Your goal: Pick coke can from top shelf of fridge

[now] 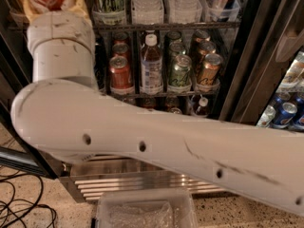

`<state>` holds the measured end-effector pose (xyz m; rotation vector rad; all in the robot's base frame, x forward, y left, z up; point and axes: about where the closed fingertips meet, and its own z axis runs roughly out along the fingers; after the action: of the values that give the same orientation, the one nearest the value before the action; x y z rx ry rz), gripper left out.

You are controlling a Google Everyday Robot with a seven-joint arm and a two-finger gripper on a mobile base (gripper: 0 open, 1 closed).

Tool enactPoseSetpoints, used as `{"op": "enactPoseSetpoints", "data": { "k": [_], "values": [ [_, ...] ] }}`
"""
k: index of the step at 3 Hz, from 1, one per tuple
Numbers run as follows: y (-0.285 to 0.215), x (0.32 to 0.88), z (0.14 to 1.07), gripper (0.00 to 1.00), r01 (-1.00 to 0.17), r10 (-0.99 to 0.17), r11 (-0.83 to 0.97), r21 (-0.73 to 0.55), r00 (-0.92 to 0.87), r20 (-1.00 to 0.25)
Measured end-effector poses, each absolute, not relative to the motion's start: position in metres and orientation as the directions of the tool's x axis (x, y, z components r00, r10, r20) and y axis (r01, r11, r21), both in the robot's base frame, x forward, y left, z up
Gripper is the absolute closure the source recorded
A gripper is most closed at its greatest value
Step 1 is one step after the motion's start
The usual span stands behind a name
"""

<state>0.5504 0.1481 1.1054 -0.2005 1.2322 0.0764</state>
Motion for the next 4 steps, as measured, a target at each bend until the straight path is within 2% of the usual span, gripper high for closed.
{"op": "enactPoseSetpoints", "data": {
  "k": [1,3,4],
  "values": [
    [0.137,0.527,1.077,1.00,-0.192,-0.044,0.977,-0.097,0.263,-0.964],
    [0.097,0.508,1.051,1.00,-0.207,-0.110,0.966,-0.155,0.215,-0.970],
    [0.037,0.520,1.053,1.00,-0.191,-0.153,0.962,-0.197,0.224,-0.963]
  ]
}}
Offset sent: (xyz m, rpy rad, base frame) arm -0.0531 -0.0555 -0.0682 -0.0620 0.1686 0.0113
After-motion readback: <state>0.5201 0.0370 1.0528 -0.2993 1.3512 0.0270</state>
